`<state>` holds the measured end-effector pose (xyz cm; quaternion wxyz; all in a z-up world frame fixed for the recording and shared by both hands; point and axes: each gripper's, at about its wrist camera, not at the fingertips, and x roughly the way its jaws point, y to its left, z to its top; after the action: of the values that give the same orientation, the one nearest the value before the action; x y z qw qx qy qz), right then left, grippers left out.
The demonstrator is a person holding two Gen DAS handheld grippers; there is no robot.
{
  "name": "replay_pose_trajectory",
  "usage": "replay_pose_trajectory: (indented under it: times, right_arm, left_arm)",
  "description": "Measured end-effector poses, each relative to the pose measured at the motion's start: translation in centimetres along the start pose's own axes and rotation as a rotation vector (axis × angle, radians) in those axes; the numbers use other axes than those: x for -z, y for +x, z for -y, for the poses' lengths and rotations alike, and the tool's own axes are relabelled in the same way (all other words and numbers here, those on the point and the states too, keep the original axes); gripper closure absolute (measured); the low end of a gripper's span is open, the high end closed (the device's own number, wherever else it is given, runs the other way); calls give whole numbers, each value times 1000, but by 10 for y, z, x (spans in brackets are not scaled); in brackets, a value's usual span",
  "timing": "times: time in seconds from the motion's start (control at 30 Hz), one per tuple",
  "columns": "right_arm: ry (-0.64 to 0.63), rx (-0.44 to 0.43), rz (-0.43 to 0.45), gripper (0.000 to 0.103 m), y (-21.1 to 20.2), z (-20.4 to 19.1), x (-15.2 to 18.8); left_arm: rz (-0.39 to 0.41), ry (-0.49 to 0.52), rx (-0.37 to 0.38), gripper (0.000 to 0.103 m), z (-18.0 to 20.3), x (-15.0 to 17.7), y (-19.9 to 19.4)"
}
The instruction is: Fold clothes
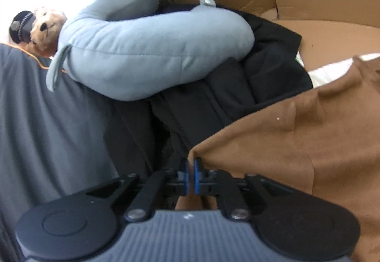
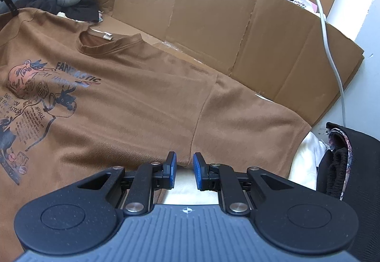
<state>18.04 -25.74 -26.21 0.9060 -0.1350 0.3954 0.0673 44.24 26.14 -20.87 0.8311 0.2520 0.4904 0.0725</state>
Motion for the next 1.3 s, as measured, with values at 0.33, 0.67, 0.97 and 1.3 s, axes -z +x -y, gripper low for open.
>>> replay_pose_trajectory:
  times: [0.33, 0.67, 0.97, 1.3]
  right_arm:
    - [-15, -12, 10, 82, -4, -3, 2]
    - [-15, -34, 26, 82, -8, -10, -2]
    - [-84, -112, -2, 82, -19, -43, -41]
    - [-154, -174, 57, 80, -55, -113, -115]
  left_arm:
    - [60, -73, -28, 73, -44, 36, -58]
    - [124, -236, 70, 64, -68, 77, -61]
    - [137, -486, 274, 64, -79, 108, -29]
    - [160, -606, 442, 100, -85, 121, -15]
